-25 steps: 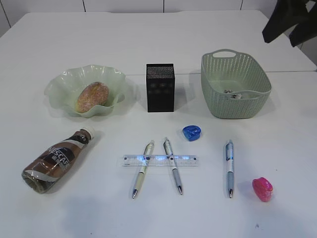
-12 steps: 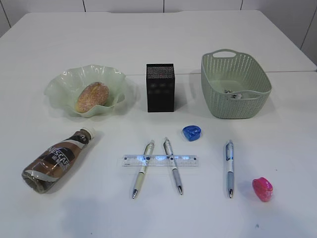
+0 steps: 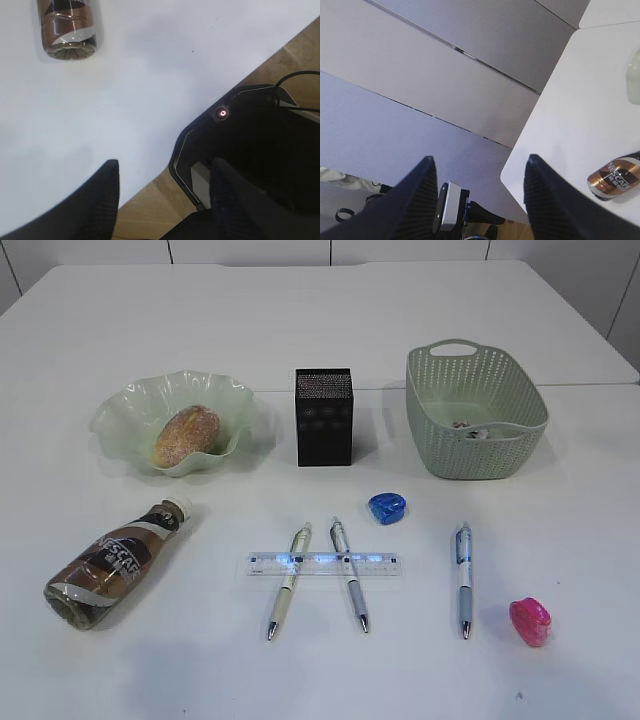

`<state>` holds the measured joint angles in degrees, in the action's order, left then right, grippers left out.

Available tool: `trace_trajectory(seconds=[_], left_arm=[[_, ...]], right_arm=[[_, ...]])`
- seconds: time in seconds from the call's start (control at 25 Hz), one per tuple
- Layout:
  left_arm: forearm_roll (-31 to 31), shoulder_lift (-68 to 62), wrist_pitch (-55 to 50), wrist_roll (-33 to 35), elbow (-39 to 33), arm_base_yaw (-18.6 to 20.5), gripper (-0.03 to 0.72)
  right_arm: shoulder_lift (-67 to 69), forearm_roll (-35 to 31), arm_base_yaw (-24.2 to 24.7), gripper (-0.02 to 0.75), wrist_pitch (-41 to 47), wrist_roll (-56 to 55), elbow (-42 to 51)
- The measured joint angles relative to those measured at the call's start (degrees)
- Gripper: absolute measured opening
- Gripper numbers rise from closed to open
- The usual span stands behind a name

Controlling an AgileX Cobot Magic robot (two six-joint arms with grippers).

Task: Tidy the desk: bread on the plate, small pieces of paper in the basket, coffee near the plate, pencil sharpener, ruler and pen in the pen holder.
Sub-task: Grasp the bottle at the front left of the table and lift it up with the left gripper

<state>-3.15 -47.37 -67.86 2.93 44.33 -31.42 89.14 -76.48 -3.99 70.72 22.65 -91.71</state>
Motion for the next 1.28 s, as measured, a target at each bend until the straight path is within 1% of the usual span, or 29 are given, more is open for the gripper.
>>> trace_trajectory(seconds=[0.2, 0.28, 0.32, 0.4, 0.6, 0.64, 0.76, 0.8, 0.84, 0.88, 0.96, 1.0, 1.04, 1.08, 1.16, 1.2, 1.28], left_arm=[[0.0, 0.0, 0.0, 0.0, 0.0, 0.0, 0.4], [0.0, 0.0, 0.0, 0.0, 0.0, 0.0, 0.4], [0.0, 0.0, 0.0, 0.0, 0.0, 0.0, 0.4], [0.0, 0.0, 0.0, 0.0, 0.0, 0.0, 0.4], [0.0, 0.0, 0.0, 0.0, 0.0, 0.0, 0.4], [0.0, 0.0, 0.0, 0.0, 0.0, 0.0, 0.4], [0.0, 0.0, 0.0, 0.0, 0.0, 0.0, 0.4], [0.0, 0.0, 0.0, 0.0, 0.0, 0.0, 0.4], [0.0, 0.0, 0.0, 0.0, 0.0, 0.0, 0.4], [0.0, 0.0, 0.0, 0.0, 0.0, 0.0, 0.4], [0.0, 0.0, 0.0, 0.0, 0.0, 0.0, 0.4], [0.0, 0.0, 0.0, 0.0, 0.0, 0.0, 0.4], [0.0, 0.0, 0.0, 0.0, 0.0, 0.0, 0.4], [0.0, 0.0, 0.0, 0.0, 0.0, 0.0, 0.401], [0.0, 0.0, 0.0, 0.0, 0.0, 0.0, 0.4], [0.0, 0.0, 0.0, 0.0, 0.0, 0.0, 0.4], [0.0, 0.0, 0.0, 0.0, 0.0, 0.0, 0.4]], right_arm=[[0.0, 0.4, 0.0, 0.44, -0.1, 2.5, 0.0], [0.0, 1.5, 0.0, 0.44, -0.1, 3.1, 0.0], [0.0, 4.1, 0.0, 0.44, -0.1, 3.5, 0.0], [0.0, 4.6, 0.0, 0.44, -0.1, 3.6, 0.0], [0.0, 16.0, 0.0, 0.44, -0.1, 4.1, 0.0], [0.0, 16.5, 0.0, 0.44, -0.1, 4.1, 0.0], [0.0, 26.7, 0.0, 0.44, -0.1, 4.1, 0.0], [0.0, 29.1, 0.0, 0.44, -0.1, 4.0, 0.0], [0.0, 29.6, 0.0, 0.44, -0.1, 4.0, 0.0], [0.0, 34.3, 0.0, 0.44, -0.1, 3.6, 0.0], [0.0, 34.3, 0.0, 0.44, -0.1, 3.3, 0.0], [0.0, 42.1, 0.0, 0.44, 0.1, 1.8, 0.0], [0.0, 42.1, 0.0, 0.44, 0.1, 1.8, 0.0], [0.0, 46.7, 0.0, 0.44, 0.2, 0.5, 0.0], [0.0, 51.2, 0.0, 0.44, 0.4, -1.2, 0.0], [0.0, 52.0, 0.0, 0.44, 0.4, -1.3, 0.0], [0.2, 57.3, 0.0, 0.44, 0.4, -3.4, 0.0]])
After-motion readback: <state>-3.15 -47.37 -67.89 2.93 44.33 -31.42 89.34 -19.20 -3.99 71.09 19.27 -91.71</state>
